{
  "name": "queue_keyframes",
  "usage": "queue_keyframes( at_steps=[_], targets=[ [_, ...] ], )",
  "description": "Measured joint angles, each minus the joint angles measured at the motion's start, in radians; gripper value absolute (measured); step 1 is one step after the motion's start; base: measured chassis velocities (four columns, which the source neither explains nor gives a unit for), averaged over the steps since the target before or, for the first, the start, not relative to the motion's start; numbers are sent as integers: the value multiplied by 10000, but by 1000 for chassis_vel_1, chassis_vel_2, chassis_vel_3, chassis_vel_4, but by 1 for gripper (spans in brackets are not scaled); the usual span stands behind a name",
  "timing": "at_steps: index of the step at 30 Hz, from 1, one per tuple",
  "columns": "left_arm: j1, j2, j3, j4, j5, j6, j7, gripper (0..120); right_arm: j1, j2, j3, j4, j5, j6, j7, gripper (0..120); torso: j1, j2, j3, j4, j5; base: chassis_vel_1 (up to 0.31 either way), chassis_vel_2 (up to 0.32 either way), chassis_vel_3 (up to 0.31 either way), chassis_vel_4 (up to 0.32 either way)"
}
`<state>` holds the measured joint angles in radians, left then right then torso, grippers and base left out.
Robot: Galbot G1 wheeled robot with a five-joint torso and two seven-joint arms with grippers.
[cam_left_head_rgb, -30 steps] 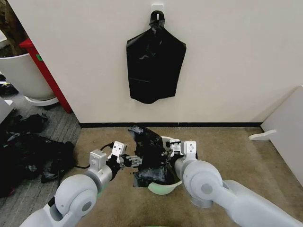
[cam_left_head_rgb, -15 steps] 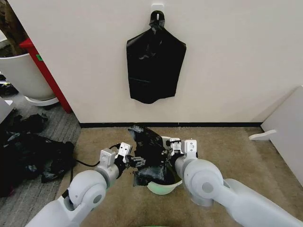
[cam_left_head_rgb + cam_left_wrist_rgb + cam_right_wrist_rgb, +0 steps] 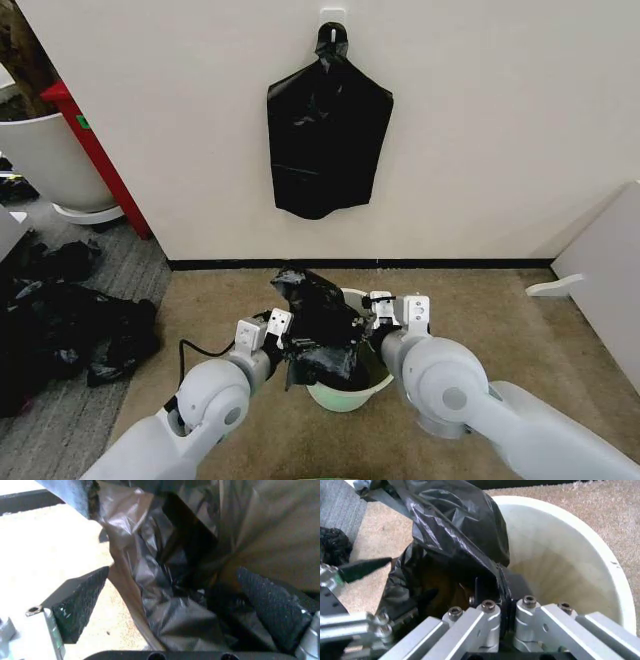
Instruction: Place the garbage bag over the trash bin.
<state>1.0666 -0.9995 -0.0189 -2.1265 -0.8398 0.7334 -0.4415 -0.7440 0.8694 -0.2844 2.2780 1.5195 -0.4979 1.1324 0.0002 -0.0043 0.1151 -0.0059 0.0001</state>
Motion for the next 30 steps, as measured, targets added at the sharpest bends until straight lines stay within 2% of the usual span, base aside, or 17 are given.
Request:
queue_keyframes(
  at_steps=[3, 7, 28, 30],
  targets=[
    [-383, -132, 204, 30, -742, 19, -1010, 100, -29, -18, 22, 0, -1, -4, -24, 0, 0, 0, 0, -2, 1, 0, 0, 0, 0],
    [-599, -227, 312, 303, -952, 44, -1520, 100, -43, -16, 23, -12, -1, -5, -29, 0, 0, 0, 0, 0, 0, 0, 0, 0, 0],
    [-648, -660, 543, 1075, -1000, 32, -1835, 100, -56, -132, 124, -65, -7, -19, -76, 0, 0, 0, 0, -1, 1, 0, 0, 0, 0],
    [-612, -694, 553, 1139, -987, 30, -1883, 95, -86, -159, 154, -54, -10, -19, -80, 0, 0, 0, 0, 0, 1, 0, 0, 0, 0]
  ],
)
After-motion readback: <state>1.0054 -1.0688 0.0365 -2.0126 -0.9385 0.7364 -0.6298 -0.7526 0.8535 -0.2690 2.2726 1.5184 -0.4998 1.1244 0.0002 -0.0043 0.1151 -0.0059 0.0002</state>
